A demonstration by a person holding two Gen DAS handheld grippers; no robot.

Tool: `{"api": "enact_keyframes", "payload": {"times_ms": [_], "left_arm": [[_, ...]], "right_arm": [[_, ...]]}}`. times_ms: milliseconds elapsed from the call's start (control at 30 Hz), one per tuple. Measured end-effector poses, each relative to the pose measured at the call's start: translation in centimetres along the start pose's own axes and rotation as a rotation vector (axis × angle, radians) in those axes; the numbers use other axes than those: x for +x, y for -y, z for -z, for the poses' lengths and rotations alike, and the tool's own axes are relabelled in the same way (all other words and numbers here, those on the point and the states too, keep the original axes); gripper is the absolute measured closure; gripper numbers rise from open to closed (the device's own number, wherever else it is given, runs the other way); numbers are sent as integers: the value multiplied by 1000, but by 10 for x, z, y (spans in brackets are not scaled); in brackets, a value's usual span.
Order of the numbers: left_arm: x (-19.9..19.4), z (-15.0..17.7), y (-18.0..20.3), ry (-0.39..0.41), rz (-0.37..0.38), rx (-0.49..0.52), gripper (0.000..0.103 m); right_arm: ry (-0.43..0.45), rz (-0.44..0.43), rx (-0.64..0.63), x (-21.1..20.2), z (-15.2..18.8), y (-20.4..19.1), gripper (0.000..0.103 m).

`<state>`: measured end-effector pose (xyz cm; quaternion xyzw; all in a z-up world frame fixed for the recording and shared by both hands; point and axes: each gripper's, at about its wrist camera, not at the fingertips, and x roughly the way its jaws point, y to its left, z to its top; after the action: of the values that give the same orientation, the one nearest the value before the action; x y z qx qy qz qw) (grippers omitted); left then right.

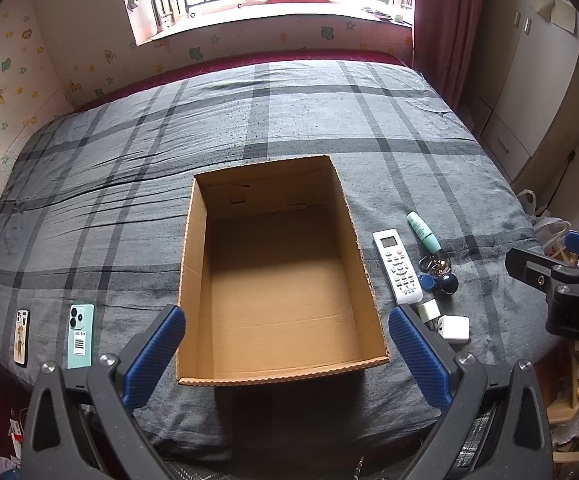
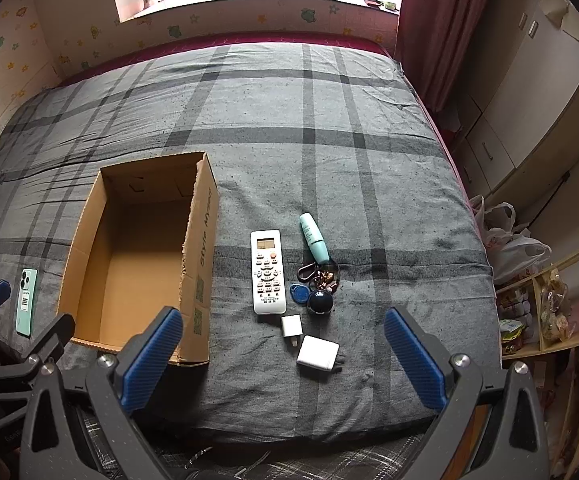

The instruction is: Organize rigid objects

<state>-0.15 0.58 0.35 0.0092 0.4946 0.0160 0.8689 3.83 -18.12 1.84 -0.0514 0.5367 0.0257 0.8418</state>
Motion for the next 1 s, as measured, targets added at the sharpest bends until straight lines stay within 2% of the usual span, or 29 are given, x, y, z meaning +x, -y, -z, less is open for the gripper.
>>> {"api": "enact_keyframes", "payload": {"times_ms": [400, 600, 800, 900, 1000], "left_arm": [[3, 0, -4, 1, 2, -4, 0], [10, -1, -20, 6, -10, -31, 0], [27, 1, -43, 17, -47, -49, 0], [37, 3, -53, 30, -48, -43, 0], [51, 7, -65, 63, -90, -28, 0]], "right_arm": [[15, 14, -3, 2, 1, -1, 0], [16, 21, 4, 6, 0, 1, 0], [88, 76, -26, 6, 3, 0, 0], [96, 75, -28, 11, 7, 1, 0], [100, 73, -30, 19, 12, 2, 0]]}}
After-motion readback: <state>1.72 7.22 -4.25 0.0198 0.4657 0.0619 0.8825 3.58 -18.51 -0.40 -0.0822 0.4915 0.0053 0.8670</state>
